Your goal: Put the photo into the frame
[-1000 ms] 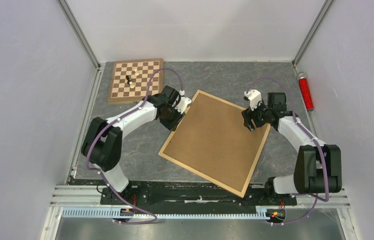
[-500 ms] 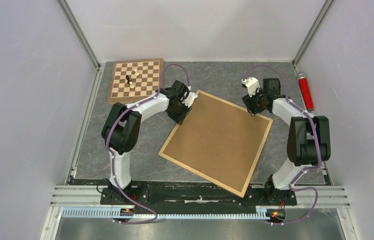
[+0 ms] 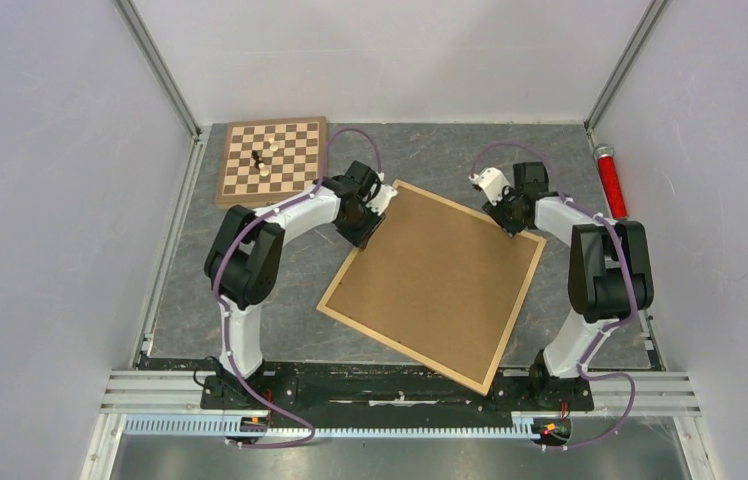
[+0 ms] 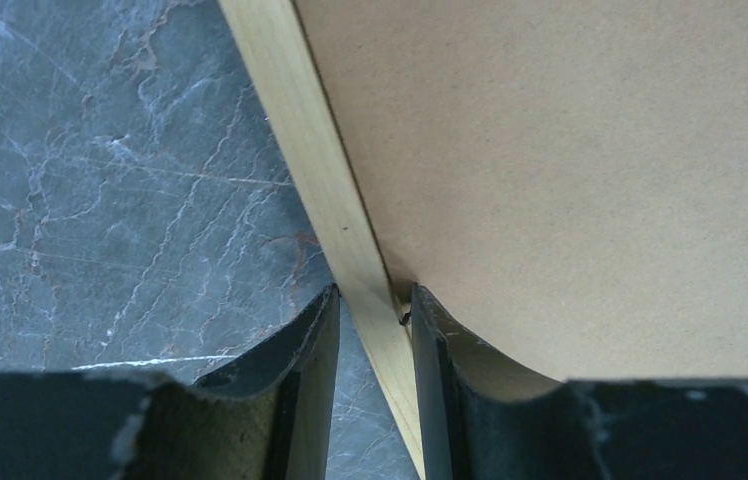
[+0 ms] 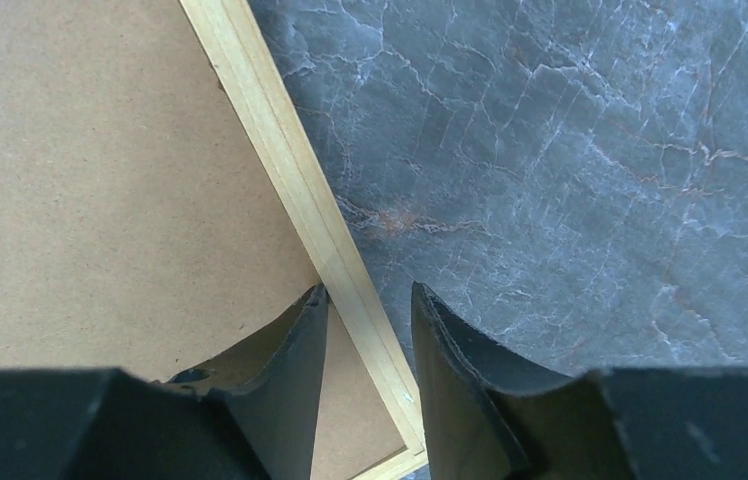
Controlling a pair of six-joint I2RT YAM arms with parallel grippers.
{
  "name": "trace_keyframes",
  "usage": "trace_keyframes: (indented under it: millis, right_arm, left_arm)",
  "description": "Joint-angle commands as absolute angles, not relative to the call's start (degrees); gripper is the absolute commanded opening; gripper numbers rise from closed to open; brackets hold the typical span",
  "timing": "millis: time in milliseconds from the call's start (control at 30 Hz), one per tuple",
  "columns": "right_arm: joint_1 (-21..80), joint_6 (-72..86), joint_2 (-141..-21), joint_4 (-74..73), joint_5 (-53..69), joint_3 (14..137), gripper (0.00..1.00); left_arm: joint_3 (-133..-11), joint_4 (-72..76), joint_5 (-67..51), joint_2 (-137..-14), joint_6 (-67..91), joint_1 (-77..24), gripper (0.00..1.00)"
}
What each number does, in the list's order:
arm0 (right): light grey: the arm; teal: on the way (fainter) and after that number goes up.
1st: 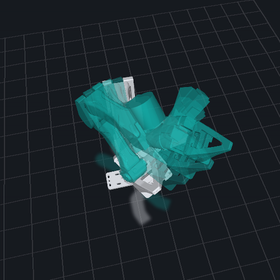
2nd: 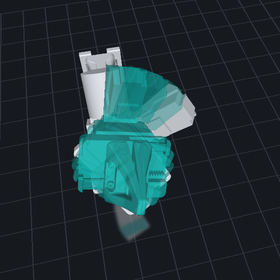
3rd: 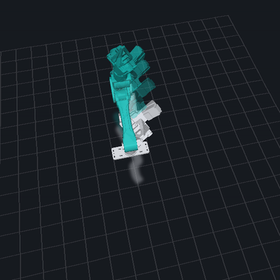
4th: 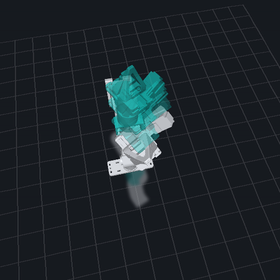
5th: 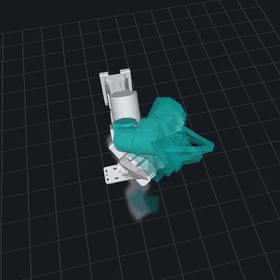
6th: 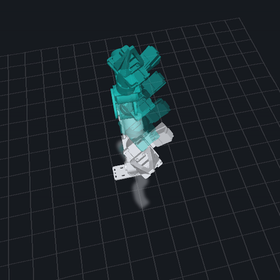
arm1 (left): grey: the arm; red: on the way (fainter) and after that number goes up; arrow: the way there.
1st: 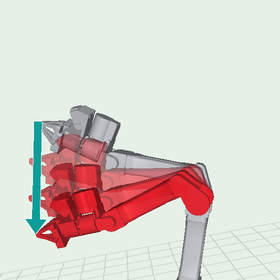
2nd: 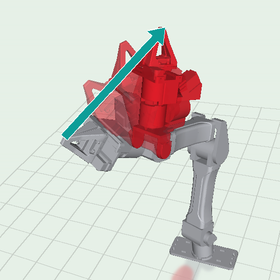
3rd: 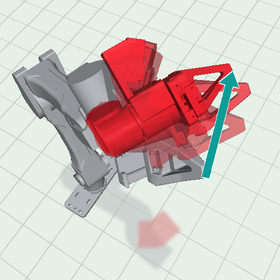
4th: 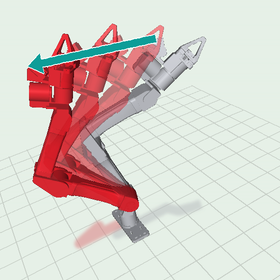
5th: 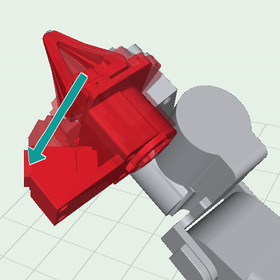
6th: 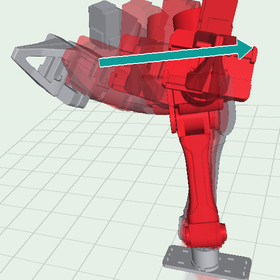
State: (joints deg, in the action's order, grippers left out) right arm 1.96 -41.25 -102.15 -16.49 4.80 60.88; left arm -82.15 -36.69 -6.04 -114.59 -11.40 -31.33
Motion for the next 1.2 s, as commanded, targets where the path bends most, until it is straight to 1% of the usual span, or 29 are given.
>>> trace_keyframes:
  millis: [0, 133, 300, 500, 700, 800, 900, 1033, 1167]
  right_arm:
    - [2.15, -46.62, -107.00, -20.64, -7.05, 55.05, 0.39]
    - [2.31, -47.84, -106.52, -20.12, -8.78, 52.31, 0.38]
    - [2.56, -48.78, -106.63, -19.83, -10.74, 49.66, 0.38]
    - [2.59, -48.75, -105.74, -19.92, -10.30, 46.89, 0.37]
    - [1.95, -47.68, -104.74, -19.95, -7.68, 44.69, 0.37]
    - [0.38, -46.45, -103.27, -20.71, -3.83, 44.94, 0.37]
    - [-2.35, -44.98, -100.65, -21.12, 0.61, 45.64, 0.38]
    - [-4.44, -42.51, -95.60, -21.67, 7.26, 47.20, 0.43]
    - [-5.89, -40.25, -89.56, -21.96, 9.90, 48.70, 0.45]
  left_arm:
    - [-86.00, -36.65, -4.36, -114.86, -12.88, -34.22, 0.39]
    - [-92.47, -36.58, -5.58, -117.21, -13.20, -36.89, 0.40]
    - [-104.67, -36.65, -11.19, -124.35, -10.33, -40.22, 0.41]
    - [-117.48, -34.70, -16.24, -135.35, 4.89, -42.36, 0.42]
    - [-131.41, -38.34, -22.34, -148.60, 20.18, -42.36, 0.43]
    - [-132.48, -39.58, -25.69, -151.84, 23.40, -42.36, 0.43]
    - [-129.91, -38.46, -24.21, -150.04, 23.51, -42.45, 0.42]
    - [-129.85, -40.07, -24.37, -150.20, 23.65, -42.32, 0.42]
    - [-129.89, -40.25, -25.18, -150.29, 23.94, -42.10, 0.42]
